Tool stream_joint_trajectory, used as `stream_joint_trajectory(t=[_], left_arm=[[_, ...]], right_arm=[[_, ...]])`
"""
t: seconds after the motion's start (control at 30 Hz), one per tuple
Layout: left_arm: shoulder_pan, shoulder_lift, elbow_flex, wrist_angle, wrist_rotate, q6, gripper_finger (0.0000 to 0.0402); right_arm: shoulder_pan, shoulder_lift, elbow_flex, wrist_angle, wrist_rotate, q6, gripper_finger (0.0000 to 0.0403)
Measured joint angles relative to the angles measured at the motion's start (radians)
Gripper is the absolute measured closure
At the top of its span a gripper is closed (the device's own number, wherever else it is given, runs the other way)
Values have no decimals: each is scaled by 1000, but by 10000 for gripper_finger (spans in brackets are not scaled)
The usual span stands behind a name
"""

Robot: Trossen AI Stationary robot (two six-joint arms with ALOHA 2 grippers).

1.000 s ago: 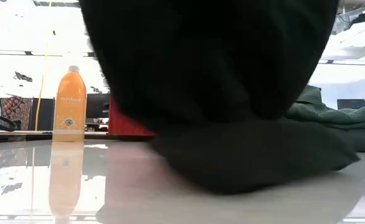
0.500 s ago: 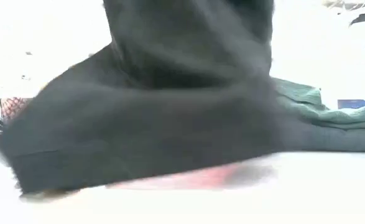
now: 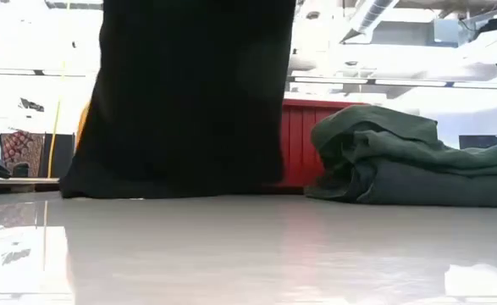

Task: Fold laundry
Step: Fold the black shirt

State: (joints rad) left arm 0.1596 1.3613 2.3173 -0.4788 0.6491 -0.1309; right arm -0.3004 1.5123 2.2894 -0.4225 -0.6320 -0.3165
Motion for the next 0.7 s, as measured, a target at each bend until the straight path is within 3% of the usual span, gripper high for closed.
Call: stream_joint_trajectory(t=[0.13,0.27,0.33,0.47,0.6,0.7], left_arm=[[-127,21,-4,-409,-76,67,401],[-292,46,-127,-766,-290,27,401],[-384,42,-273,-794,-374,-66,401],[-540,34,-622,-617,-387,-246,401],[-650,2,-907,-447,-345,-466,401],[-703,-19,-1082,-317,-376,-625,401]], right_arm=[[96,-7,-2,-542,-46,-45,384],[246,18,-96,-903,-19,-18,384],[335,16,-214,-893,32,66,384],[476,-10,-485,-742,20,199,384],[539,-35,-732,-543,28,335,384],[551,-56,-875,-416,27,418,384]])
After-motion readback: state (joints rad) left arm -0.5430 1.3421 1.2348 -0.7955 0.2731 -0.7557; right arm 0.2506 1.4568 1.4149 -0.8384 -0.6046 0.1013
